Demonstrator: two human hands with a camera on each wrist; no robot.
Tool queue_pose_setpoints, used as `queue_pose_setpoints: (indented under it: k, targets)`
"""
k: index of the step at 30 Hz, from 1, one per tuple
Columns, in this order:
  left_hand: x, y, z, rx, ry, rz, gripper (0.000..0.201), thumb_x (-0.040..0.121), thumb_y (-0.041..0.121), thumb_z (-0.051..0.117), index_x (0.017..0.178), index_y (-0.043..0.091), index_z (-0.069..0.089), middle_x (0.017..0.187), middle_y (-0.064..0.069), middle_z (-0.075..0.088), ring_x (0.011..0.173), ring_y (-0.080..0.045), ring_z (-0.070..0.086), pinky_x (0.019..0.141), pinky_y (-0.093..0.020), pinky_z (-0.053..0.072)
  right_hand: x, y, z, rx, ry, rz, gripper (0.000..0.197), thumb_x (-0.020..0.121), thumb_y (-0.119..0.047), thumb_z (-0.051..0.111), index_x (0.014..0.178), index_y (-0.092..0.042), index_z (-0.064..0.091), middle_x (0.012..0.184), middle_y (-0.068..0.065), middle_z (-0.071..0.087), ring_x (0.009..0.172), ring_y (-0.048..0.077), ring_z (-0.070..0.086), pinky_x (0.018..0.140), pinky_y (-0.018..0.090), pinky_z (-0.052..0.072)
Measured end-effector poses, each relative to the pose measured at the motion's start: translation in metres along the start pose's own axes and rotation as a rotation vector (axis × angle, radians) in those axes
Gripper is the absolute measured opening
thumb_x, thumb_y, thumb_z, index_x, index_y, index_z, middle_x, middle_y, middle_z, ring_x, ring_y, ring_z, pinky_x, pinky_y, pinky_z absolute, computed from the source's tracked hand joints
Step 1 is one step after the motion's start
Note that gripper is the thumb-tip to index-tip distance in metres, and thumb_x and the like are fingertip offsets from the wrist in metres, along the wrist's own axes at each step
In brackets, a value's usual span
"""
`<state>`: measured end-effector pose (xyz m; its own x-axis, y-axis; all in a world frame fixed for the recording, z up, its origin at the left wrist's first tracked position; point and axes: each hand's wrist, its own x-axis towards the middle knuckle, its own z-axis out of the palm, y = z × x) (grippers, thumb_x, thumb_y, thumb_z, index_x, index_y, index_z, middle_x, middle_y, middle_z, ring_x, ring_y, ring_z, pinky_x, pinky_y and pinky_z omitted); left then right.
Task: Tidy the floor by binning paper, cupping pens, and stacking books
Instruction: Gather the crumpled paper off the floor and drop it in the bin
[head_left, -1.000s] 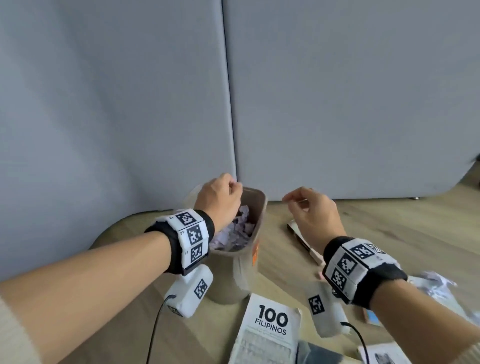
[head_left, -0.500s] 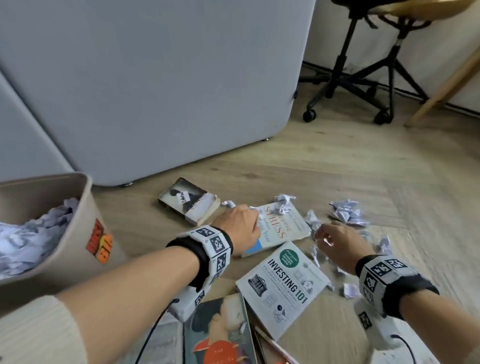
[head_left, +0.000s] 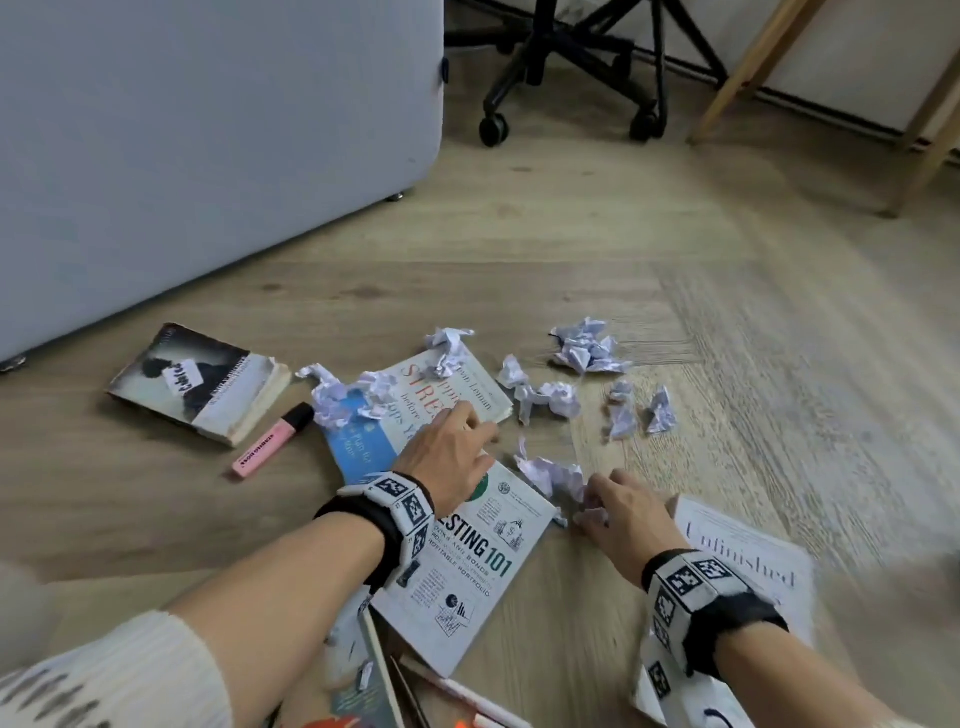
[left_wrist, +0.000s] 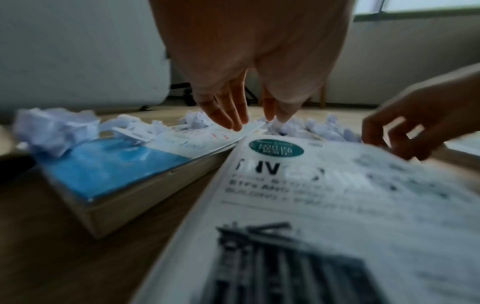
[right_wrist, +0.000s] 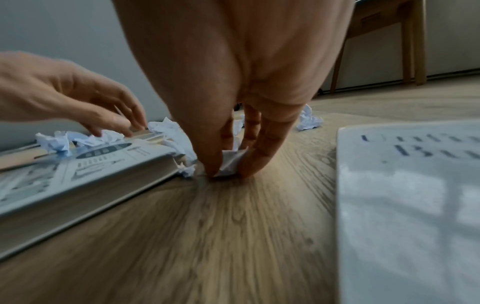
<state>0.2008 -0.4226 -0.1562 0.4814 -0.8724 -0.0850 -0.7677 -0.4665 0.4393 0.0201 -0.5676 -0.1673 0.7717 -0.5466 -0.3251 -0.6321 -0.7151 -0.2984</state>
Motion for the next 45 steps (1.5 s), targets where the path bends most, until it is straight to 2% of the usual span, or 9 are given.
queue_pose_setpoints:
  k: [6, 9, 14, 20, 27, 30, 35, 41, 45]
  targets:
    - [0.021, 0.022, 0.032, -0.1, -0.073, 0.104, 0.042, 0.094, 0.03, 0.057, 0.136, 0.032, 0.051, 0.133, -0.001, 0.049, 0.116, -0.021, 0.052, 0.101, -0.038, 0.042, 0.002, -0.005, 0.01, 0.154, 0.057, -0.055, 0.015, 0.089, -0.021, 0.055, 0.095, -0.018, 0.041, 0.091, -0.004, 0.044, 0.079, 0.016, 0.046, 0.068, 0.027, 0.036]
    - [0.025, 0.034, 0.041, 0.039, -0.113, 0.121, 0.03, 0.095, 0.036, 0.054, 0.123, 0.031, 0.06, 0.114, 0.0, 0.052, 0.103, -0.019, 0.052, 0.096, -0.039, 0.041, 0.002, -0.007, 0.02, 0.145, 0.025, -0.137, 0.04, 0.085, -0.032, 0.065, 0.114, -0.015, 0.044, 0.106, -0.003, 0.044, 0.084, 0.012, 0.048, 0.076, 0.028, 0.047]
    - [0.032, 0.028, 0.041, -0.073, -0.13, 0.063, 0.018, 0.097, 0.025, 0.052, 0.098, 0.013, 0.065, 0.099, -0.001, 0.054, 0.092, -0.019, 0.055, 0.087, -0.034, 0.045, 0.01, -0.005, 0.018, 0.125, 0.041, -0.197, 0.025, 0.089, -0.024, 0.063, 0.104, -0.011, 0.049, 0.102, 0.002, 0.053, 0.082, 0.02, 0.055, 0.072, 0.029, 0.048]
    - [0.033, 0.005, 0.016, -0.239, 0.235, -0.151, 0.02, 0.101, 0.017, 0.032, 0.089, 0.009, 0.046, 0.09, -0.004, 0.047, 0.075, -0.013, 0.043, 0.062, -0.019, 0.033, 0.017, -0.002, 0.016, 0.077, 0.046, -0.247, 0.008, 0.093, -0.018, 0.056, 0.09, -0.01, 0.055, 0.09, -0.002, 0.053, 0.078, 0.018, 0.051, 0.069, 0.025, 0.044]
    - [0.023, -0.049, -0.01, 0.108, 0.552, -0.424, 0.044, 0.089, 0.045, 0.055, 0.062, 0.011, 0.047, 0.082, -0.01, 0.042, 0.081, -0.025, 0.04, 0.07, -0.041, 0.037, 0.063, -0.02, -0.021, 0.312, 0.28, -0.03, 0.011, 0.088, -0.002, 0.051, 0.083, -0.007, 0.042, 0.072, 0.015, 0.06, 0.064, 0.033, 0.058, 0.055, 0.039, 0.042]
    - [0.018, -0.073, -0.007, 0.139, 0.517, -0.491, 0.024, 0.082, 0.02, 0.069, 0.073, 0.002, 0.058, 0.098, -0.018, 0.048, 0.091, -0.035, 0.047, 0.072, -0.047, 0.044, 0.089, -0.034, -0.033, 0.231, 0.318, 0.054, 0.008, 0.091, -0.01, 0.042, 0.098, -0.013, 0.04, 0.079, 0.007, 0.056, 0.07, 0.027, 0.049, 0.059, 0.036, 0.025]
    - [0.023, -0.08, 0.005, -0.052, 0.329, -0.498, 0.02, 0.098, 0.02, 0.05, 0.103, 0.002, 0.043, 0.157, -0.021, 0.016, 0.127, -0.037, 0.044, 0.108, -0.056, 0.035, 0.132, -0.044, -0.02, -0.128, 0.296, 0.075, 0.048, 0.091, -0.052, 0.032, 0.112, -0.011, 0.045, 0.1, 0.01, 0.052, 0.087, 0.026, 0.045, 0.077, 0.035, 0.038]
    - [0.019, -0.092, 0.012, -0.102, 0.358, -0.381, 0.037, 0.087, 0.021, 0.068, 0.108, 0.002, 0.045, 0.124, -0.017, 0.047, 0.111, -0.035, 0.052, 0.086, -0.049, 0.048, 0.15, -0.037, 0.0, -0.268, 0.285, 0.102, 0.072, 0.083, -0.072, 0.036, 0.138, -0.027, 0.024, 0.129, 0.01, 0.032, 0.115, 0.03, 0.039, 0.088, 0.042, 0.045]
    - [0.018, -0.096, 0.012, -0.166, 0.316, -0.32, 0.054, 0.091, 0.038, 0.06, 0.132, 0.031, 0.026, 0.119, 0.0, 0.043, 0.108, -0.019, 0.048, 0.086, -0.041, 0.039, 0.158, -0.034, 0.005, -0.351, 0.282, -0.262, 0.054, 0.092, -0.048, 0.047, 0.141, -0.032, 0.03, 0.125, 0.013, 0.04, 0.103, 0.031, 0.05, 0.074, 0.038, 0.053]
